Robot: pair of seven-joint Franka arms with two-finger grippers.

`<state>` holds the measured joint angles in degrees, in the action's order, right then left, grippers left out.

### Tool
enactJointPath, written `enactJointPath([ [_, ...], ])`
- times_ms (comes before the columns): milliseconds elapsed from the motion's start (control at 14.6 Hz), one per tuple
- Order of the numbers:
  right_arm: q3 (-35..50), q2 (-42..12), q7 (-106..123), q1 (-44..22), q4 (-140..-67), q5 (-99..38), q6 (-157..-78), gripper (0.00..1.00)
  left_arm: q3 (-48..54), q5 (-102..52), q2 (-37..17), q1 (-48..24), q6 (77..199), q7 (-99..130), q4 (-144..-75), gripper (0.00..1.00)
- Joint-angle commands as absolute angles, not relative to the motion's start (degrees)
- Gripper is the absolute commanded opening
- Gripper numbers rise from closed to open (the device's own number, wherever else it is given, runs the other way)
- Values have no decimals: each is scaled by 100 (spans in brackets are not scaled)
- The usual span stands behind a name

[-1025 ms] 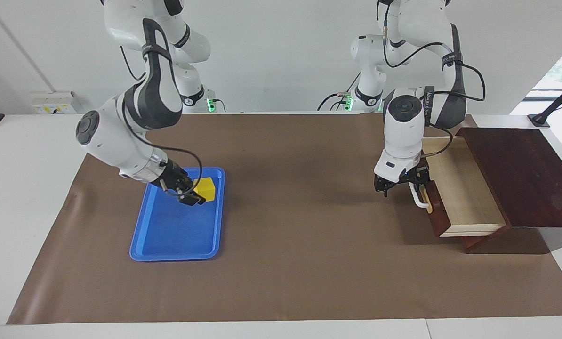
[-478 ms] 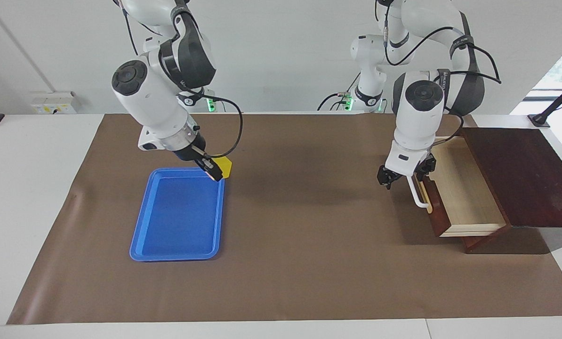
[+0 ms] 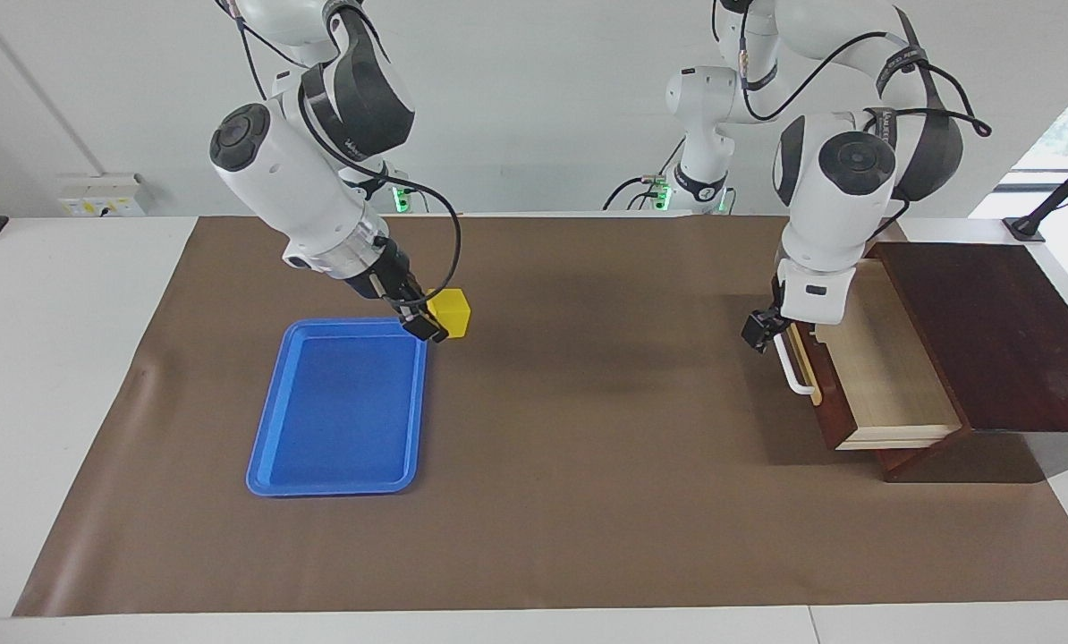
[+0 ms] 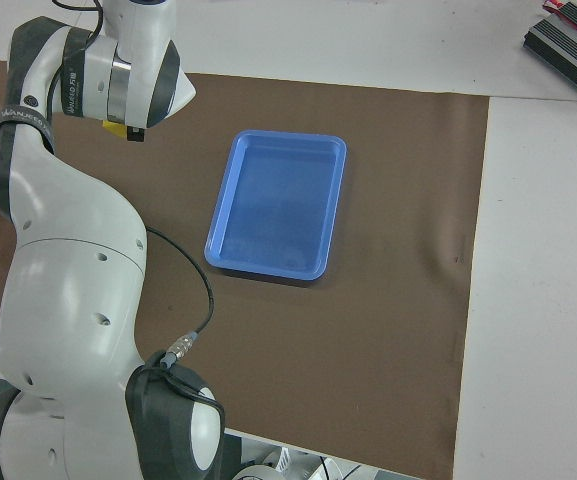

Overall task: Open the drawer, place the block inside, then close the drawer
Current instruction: 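Lift the cube with the right gripper while the left gripper rises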

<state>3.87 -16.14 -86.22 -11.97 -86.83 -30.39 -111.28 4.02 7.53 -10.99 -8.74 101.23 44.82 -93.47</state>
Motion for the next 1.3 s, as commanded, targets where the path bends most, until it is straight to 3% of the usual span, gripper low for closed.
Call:
enactJointPath([
  [0,404,-2537,-9506,-1353,-7510,-3356,-11118,0,422,493,-1125,-888,10055,5718,-9098,100],
  [205,404,-3294,-10317,-1643,-6734,-3936,-11311,0,431,273,-1169,-958,10055,6886,-8913,100],
  [478,404,-3656,-10608,-1916,-6636,-4577,-11987,0,466,255,-1300,-1186,10151,8820,-8606,100],
  [547,413,-3752,-10695,-1977,-6636,-4866,-12154,0,457,-76,-1692,-1274,9908,9155,-7882,100],
  [752,396,-3744,-10723,-2188,-6679,-4695,-12253,0,396,-141,-2616,-1590,9413,10184,-6454,100],
  [1025,404,-3665,-9785,-2206,-6837,-4465,-11901,0,-43,-167,-3137,-2152,9309,10494,-5820,100],
  [1230,404,-3577,-9247,-2206,-7136,-4439,-11883,0,-61,-167,-3094,-2345,9220,10494,-5827,100],
])
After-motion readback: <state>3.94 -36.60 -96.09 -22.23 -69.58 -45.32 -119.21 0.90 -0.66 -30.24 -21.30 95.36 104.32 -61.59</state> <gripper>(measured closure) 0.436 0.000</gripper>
